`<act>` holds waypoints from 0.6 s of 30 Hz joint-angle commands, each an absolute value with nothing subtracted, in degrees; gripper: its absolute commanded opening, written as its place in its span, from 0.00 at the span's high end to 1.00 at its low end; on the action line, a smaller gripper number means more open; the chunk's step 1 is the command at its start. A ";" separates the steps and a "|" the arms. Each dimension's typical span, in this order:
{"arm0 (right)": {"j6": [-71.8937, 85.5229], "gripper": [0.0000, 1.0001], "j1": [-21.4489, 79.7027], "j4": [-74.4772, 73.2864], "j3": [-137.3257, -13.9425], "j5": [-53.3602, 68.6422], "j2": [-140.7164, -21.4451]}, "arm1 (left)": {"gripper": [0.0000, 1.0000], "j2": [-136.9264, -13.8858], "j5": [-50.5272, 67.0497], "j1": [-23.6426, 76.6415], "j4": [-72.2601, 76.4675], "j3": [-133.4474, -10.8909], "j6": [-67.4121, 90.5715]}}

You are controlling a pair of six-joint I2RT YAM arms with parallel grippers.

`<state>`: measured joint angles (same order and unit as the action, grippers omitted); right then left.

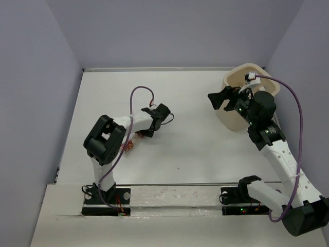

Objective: Put the plastic bottles in the bin

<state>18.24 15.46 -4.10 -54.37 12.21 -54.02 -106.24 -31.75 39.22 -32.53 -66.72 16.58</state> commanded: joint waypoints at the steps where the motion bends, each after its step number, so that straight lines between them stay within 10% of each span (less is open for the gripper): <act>1: 18.37 0.07 16.00 -2.72 -54.40 12.66 -53.26 | 1.00 -105.47 -23.91 38.94 -32.34 -68.90 17.40; 18: 25.83 0.12 17.75 -2.20 -44.05 17.91 -47.56 | 1.00 -89.05 -7.65 39.20 -19.87 -74.16 22.59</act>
<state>21.45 16.21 -4.32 -48.66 13.41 -50.06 -95.09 -12.58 38.87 -25.54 -69.01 20.21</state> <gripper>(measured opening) 0.925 0.521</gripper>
